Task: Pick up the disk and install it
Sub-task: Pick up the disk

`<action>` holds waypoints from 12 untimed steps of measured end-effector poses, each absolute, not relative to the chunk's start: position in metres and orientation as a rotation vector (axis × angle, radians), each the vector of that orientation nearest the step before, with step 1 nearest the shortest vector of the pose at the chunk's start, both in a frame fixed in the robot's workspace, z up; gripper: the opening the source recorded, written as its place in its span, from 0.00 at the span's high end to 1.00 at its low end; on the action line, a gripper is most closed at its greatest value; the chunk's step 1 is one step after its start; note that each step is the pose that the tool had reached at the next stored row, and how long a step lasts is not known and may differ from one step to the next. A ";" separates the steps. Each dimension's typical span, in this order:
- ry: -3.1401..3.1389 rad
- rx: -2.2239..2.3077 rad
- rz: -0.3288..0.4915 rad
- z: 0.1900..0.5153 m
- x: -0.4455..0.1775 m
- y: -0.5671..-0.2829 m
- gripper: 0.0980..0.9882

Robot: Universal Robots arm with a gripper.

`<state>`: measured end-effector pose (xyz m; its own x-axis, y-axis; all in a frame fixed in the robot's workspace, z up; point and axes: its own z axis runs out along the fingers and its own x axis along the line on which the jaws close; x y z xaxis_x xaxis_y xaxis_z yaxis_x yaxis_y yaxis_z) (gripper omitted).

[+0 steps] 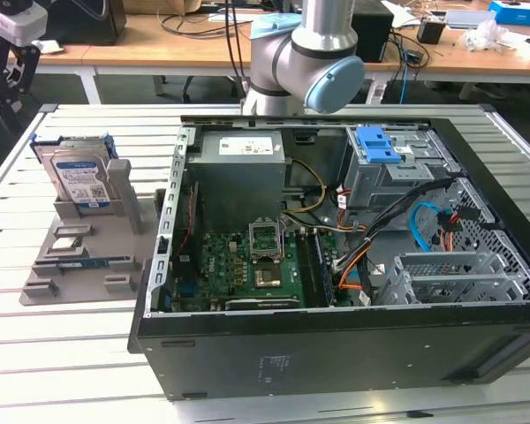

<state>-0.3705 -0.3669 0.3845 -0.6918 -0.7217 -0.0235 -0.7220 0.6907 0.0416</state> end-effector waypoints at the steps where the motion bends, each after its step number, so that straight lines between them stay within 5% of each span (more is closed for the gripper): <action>1: 2.869 -1.267 0.075 0.384 -0.370 -0.367 0.99; 12: 2.719 -1.573 0.075 0.384 -0.370 -0.367 0.99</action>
